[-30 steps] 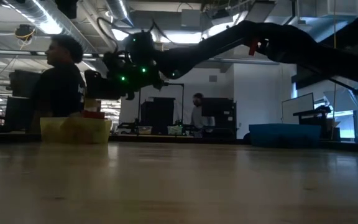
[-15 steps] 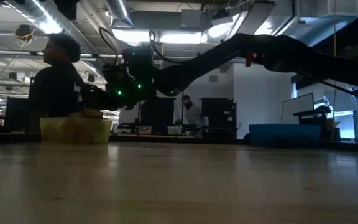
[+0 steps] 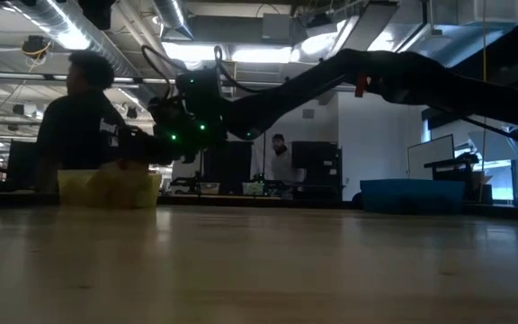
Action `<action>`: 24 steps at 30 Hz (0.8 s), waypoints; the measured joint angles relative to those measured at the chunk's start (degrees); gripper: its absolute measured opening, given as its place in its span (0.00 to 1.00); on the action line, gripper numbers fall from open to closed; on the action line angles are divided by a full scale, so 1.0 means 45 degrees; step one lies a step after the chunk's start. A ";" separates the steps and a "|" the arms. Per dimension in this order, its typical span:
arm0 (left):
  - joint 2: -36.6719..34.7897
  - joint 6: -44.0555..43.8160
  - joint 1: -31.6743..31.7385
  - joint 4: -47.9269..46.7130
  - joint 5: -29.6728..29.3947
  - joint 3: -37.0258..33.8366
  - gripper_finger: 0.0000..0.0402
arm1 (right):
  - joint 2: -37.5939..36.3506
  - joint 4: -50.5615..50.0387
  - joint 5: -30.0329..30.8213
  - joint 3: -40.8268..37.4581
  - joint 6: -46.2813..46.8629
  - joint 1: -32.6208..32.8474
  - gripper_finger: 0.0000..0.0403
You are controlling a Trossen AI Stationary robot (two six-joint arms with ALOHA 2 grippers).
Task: Sort blocks by size
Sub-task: Put the yellow arch block into the yellow bin, then put the blue arch block into the yellow container
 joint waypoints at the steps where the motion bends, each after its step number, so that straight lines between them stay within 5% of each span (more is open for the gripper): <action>1: 0.0000 0.0002 0.0005 0.0000 0.0000 0.0000 0.65 | 0.0000 0.0005 0.0000 0.0000 0.0138 0.0000 0.20; 11: 0.0001 -0.0037 0.0004 -0.0015 0.0000 0.0000 0.65 | -0.0239 -0.0255 0.0010 0.0000 -0.0173 0.0000 0.40; 24: 0.0005 -0.0007 0.0004 -0.0015 0.0000 0.0000 0.65 | -0.1873 -0.3862 0.0024 0.0005 -0.0656 0.0025 0.43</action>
